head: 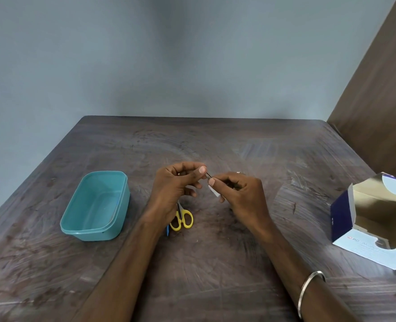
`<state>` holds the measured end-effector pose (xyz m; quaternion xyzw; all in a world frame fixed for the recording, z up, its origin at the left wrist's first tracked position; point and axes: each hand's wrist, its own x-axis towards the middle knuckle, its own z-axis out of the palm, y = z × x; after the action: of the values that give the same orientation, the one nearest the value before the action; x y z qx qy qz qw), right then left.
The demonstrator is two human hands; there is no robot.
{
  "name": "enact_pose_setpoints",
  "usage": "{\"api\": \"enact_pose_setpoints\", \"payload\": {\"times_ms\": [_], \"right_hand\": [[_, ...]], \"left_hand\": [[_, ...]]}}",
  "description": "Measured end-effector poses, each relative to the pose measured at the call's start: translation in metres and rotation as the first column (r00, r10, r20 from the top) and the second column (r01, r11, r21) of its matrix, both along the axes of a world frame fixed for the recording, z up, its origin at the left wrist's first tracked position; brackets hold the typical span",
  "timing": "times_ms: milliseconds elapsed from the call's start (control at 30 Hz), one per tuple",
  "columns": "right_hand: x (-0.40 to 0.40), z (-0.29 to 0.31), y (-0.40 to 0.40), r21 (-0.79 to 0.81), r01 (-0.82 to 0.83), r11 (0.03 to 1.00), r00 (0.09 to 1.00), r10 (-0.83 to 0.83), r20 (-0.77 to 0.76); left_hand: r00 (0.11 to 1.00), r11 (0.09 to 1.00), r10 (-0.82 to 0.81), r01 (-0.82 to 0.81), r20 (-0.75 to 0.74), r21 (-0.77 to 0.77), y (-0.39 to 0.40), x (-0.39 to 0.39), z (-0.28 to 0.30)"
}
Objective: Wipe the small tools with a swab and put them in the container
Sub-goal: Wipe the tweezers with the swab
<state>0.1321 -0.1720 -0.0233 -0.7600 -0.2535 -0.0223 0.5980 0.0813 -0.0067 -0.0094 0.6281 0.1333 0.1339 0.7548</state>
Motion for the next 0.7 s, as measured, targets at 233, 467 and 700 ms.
{"api": "enact_pose_setpoints", "payload": {"times_ms": [233, 467, 700], "right_hand": [[-0.001, 0.001, 0.000, 0.021, -0.009, 1.000, 0.999, 0.010, -0.053], [-0.003, 0.004, 0.001, 0.076, 0.007, 0.997, 0.995, 0.001, -0.104], [0.003, 0.006, -0.002, 0.314, 0.109, 0.943, 0.950, -0.006, -0.312]], "left_hand": [[0.999, 0.999, 0.019, -0.018, 0.028, -0.036, -0.002, -0.001, 0.002], [0.993, 0.994, 0.105, -0.104, 0.054, -0.021, -0.003, -0.003, 0.006], [0.992, 0.961, 0.073, -0.097, 0.101, 0.259, -0.011, -0.004, 0.002]]}}
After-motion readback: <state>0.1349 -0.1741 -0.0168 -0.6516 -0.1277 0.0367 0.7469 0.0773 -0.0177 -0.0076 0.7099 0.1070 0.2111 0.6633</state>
